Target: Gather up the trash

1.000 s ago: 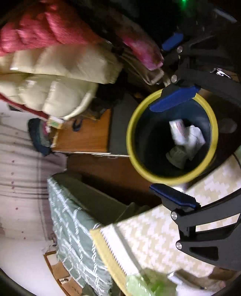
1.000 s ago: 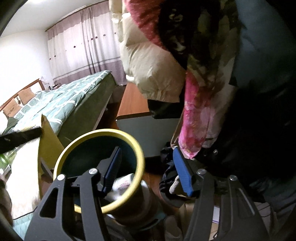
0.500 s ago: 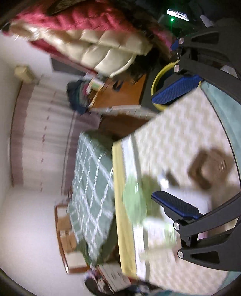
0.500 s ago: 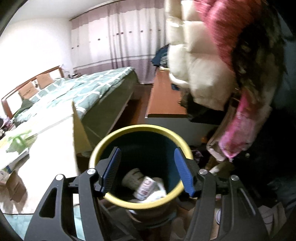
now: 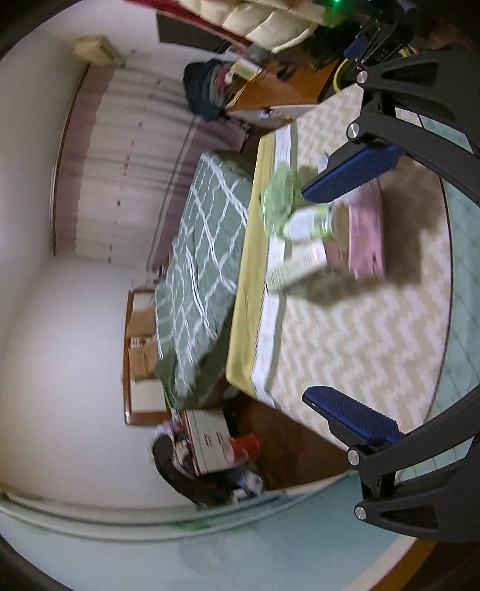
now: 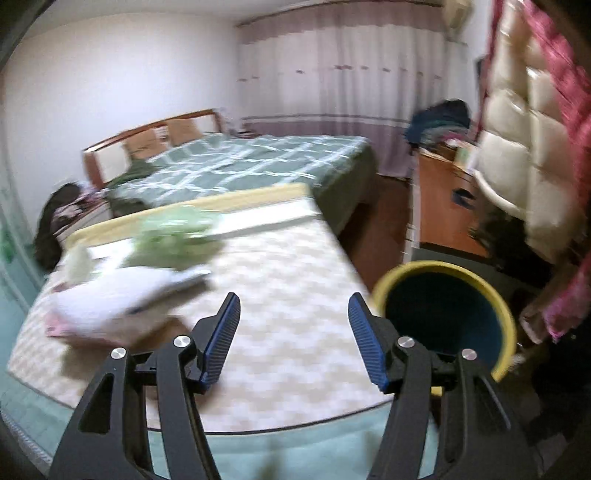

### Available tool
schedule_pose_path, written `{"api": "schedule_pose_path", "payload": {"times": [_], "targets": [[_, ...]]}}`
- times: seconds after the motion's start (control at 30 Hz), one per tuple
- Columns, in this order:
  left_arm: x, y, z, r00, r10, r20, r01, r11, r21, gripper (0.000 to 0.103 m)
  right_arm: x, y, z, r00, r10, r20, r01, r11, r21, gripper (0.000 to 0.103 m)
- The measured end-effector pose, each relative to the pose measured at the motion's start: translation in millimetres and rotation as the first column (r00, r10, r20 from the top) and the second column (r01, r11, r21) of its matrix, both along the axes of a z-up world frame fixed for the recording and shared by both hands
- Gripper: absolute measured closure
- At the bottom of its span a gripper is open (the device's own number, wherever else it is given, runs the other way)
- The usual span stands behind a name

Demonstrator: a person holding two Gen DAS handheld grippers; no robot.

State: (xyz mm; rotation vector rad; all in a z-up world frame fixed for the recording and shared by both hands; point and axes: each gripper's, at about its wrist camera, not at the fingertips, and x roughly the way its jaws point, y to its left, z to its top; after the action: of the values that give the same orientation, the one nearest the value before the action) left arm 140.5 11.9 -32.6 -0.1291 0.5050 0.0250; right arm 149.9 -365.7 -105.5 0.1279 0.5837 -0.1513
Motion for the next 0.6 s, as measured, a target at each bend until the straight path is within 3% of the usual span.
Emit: {"api": "schedule_pose_path", "payload": {"times": [0.27,0.37,0.6], "targets": [[-11.3,38.3,-14.3,0.999,0.043,-0.015,-0.044,0.999,-0.027,0.005,-4.7,98.4,20.1,0.967,0.254,0.032,-0.254,0.967,0.009,0.045],[-10.3,33.8,-16.9,0.999,0.039,-0.017,-0.039,0.999,-0.027,0.005,1.2,124.9,16.5,0.955,0.296,0.009,-0.296,0.955,-0.020,0.044],[-10.0,33.6,-25.7,0.999,0.028,-0.033,-0.029,0.999,-0.032,0.005,15.6,155.5,6.5,0.949,0.313,-0.029,-0.314,0.944,-0.103,0.031]]}}
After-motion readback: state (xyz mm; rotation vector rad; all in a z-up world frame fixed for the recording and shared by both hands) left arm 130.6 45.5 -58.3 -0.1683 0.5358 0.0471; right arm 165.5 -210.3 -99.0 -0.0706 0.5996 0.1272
